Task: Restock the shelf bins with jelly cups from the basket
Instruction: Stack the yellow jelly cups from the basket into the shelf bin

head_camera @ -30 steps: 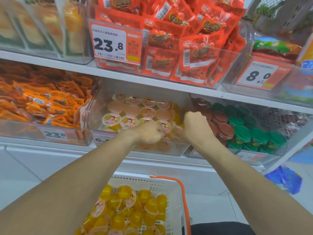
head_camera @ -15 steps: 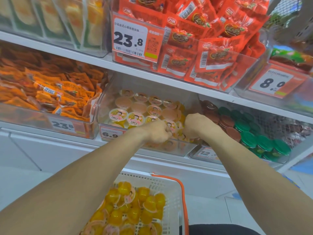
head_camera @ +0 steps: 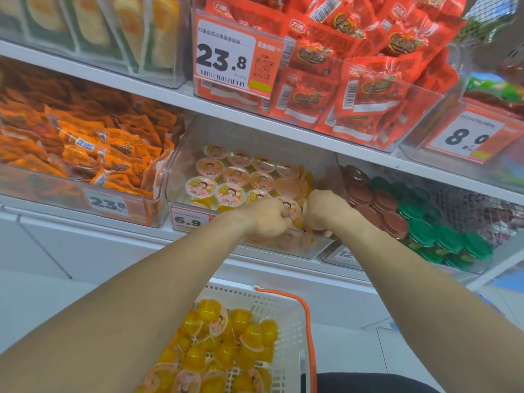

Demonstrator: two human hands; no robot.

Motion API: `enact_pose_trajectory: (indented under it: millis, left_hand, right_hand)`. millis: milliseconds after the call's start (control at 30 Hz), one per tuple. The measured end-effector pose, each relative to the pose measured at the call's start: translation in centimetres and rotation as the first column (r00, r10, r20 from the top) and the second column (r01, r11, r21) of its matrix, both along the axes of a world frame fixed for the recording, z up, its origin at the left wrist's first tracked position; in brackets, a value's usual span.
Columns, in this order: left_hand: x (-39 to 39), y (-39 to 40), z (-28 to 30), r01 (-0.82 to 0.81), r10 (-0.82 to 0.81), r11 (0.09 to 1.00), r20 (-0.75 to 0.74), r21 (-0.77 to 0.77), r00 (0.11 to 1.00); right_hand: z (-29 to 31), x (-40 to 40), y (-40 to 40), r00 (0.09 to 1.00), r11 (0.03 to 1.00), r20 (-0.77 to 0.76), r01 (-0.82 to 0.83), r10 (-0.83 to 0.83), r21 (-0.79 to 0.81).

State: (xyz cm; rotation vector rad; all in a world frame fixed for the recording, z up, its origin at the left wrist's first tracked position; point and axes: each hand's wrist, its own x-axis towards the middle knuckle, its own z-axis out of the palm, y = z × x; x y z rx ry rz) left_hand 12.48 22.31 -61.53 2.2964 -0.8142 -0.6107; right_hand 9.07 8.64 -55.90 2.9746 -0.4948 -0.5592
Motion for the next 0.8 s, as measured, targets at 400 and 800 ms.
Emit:
enact_pose_trajectory:
  millis: [400, 800]
  left_hand:
    - [-0.5, -0.4, -0.1, -0.023, 0.025, 0.999, 0.089, -0.031, 0.996]
    - [-9.6, 1.9, -5.8, -0.181, 0.618, 0.66, 0.391, -0.729, 0.682]
  right_hand:
    - [-1.5, -0.4, -0.4, 0.989, 1.0, 0.148, -0.006, 0.004, 0.01]
    - [-4.6, -10.1, 2.8, 0.45, 0.827, 0.795, -0.188, -0.407, 0.53]
